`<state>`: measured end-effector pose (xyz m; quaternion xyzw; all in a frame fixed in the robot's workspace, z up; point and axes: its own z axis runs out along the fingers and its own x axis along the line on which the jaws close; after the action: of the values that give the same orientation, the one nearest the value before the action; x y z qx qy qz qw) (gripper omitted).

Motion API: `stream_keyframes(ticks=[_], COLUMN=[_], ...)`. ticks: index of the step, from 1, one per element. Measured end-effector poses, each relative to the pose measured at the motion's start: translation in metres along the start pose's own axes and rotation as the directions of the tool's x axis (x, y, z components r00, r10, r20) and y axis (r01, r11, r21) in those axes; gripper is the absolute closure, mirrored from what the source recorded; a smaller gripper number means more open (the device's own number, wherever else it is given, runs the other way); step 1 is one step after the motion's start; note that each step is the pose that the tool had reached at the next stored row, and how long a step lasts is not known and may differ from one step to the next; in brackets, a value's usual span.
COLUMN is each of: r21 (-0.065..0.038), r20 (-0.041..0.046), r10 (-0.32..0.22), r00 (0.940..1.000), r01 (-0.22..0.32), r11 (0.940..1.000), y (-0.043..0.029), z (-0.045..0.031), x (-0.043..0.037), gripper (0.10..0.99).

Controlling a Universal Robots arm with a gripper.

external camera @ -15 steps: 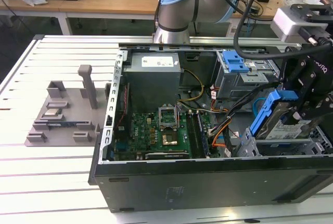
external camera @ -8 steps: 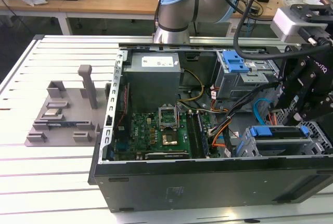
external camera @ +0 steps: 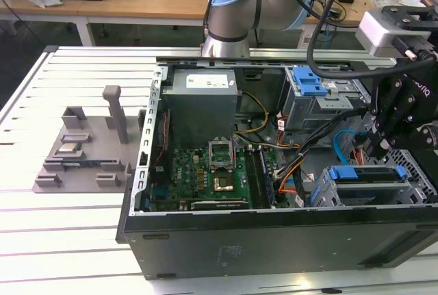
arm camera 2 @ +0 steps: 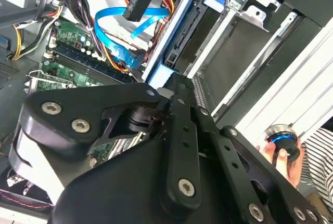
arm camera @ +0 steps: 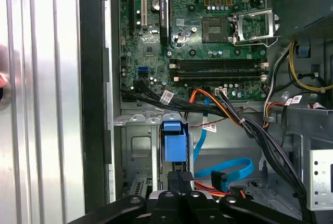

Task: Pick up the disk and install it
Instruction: 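Insert the disk into the insertion slot, then insert the first disk wire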

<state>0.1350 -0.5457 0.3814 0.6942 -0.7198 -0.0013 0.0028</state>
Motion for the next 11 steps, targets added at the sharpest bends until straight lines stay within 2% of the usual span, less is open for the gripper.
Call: stream_keyframes(ticks=[6, 8, 11], r21=[0.000, -0.002, -0.004], r20=[0.0002, -0.0001, -0.0003], r10=[0.000, 0.000, 0.000], r00=[1.0000, 1.0000, 1.0000], r01=[0.000, 0.000, 0.000], r11=[1.0000, 1.0000, 1.0000], y=[-0.0005, -0.0219, -0.0367], z=[0.0004, 0.0011, 0.0028], x=[0.0000, -0.0048, -0.0124], gripper=[0.980, 0.980, 0.980])
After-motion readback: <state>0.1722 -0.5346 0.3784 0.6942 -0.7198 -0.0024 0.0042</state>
